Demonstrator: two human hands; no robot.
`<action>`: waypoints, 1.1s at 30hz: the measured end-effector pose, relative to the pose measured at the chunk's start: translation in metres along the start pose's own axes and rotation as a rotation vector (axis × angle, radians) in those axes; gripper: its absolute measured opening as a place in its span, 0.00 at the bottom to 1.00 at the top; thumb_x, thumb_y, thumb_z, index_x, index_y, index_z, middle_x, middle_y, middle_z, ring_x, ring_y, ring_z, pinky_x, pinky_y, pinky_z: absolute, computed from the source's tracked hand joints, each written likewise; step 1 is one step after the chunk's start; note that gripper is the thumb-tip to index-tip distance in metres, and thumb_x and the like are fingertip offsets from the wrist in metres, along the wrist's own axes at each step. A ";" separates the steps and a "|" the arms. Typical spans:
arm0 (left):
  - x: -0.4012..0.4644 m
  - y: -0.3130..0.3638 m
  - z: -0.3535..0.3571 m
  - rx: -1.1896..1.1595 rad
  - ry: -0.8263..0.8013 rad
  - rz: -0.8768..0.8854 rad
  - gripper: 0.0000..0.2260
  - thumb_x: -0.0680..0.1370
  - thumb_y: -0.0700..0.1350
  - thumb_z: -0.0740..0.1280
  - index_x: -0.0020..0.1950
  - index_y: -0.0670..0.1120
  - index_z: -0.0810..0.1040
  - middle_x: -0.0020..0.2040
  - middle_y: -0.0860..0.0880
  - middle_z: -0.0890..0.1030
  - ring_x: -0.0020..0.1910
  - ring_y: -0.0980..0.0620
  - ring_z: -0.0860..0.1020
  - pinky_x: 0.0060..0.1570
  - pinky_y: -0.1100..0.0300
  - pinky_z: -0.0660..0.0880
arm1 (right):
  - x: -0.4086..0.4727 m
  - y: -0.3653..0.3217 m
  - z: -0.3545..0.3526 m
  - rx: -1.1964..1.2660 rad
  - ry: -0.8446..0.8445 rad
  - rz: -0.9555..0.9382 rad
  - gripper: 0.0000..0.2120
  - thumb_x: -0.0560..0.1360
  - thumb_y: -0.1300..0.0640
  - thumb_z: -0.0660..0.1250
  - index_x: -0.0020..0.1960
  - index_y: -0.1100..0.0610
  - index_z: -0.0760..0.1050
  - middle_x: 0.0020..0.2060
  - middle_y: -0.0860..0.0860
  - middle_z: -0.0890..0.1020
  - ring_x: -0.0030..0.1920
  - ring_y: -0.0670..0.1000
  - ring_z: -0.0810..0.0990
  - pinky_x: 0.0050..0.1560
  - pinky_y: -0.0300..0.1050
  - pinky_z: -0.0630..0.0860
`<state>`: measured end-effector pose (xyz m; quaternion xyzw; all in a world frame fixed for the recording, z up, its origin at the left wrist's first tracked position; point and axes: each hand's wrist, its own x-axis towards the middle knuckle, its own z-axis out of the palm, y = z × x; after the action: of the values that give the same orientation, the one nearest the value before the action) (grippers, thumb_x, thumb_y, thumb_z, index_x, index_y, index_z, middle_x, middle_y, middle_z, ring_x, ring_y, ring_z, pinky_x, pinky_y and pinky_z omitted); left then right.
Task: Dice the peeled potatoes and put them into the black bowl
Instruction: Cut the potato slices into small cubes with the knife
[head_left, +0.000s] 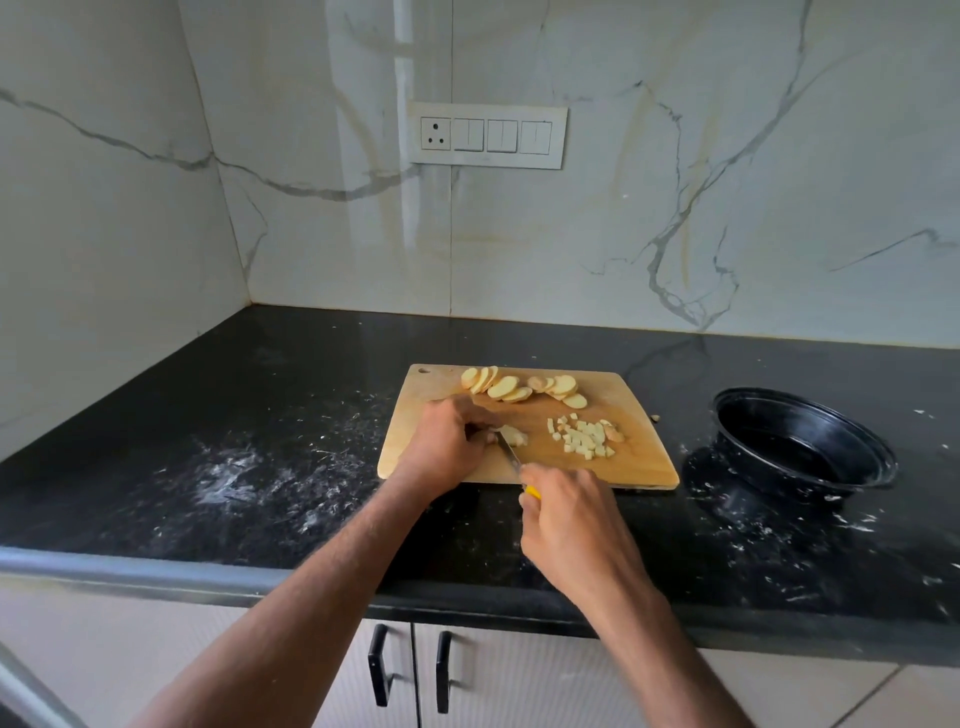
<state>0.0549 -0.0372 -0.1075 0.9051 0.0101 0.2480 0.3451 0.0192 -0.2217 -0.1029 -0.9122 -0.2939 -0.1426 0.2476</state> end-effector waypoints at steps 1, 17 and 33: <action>0.000 0.001 0.000 -0.003 -0.003 -0.020 0.14 0.74 0.33 0.71 0.54 0.47 0.87 0.52 0.53 0.85 0.51 0.56 0.80 0.57 0.66 0.75 | -0.004 0.003 -0.005 0.014 0.004 0.000 0.05 0.79 0.55 0.67 0.53 0.52 0.80 0.38 0.46 0.81 0.35 0.45 0.75 0.29 0.31 0.63; 0.006 0.010 0.001 0.230 -0.157 0.048 0.18 0.72 0.59 0.75 0.60 0.56 0.84 0.57 0.55 0.76 0.53 0.57 0.75 0.54 0.62 0.76 | 0.012 0.026 -0.002 0.066 0.298 0.147 0.11 0.76 0.59 0.71 0.58 0.56 0.83 0.43 0.51 0.87 0.39 0.52 0.84 0.39 0.47 0.83; 0.013 0.048 0.024 0.374 -0.045 -0.167 0.12 0.75 0.49 0.72 0.54 0.44 0.84 0.53 0.46 0.82 0.46 0.49 0.77 0.49 0.57 0.79 | 0.008 0.026 0.000 -0.020 0.163 0.149 0.09 0.77 0.56 0.69 0.57 0.52 0.81 0.39 0.47 0.84 0.35 0.45 0.81 0.32 0.27 0.66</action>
<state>0.0696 -0.0862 -0.0869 0.9548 0.1233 0.1920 0.1906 0.0411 -0.2363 -0.1087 -0.9193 -0.2026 -0.2005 0.2714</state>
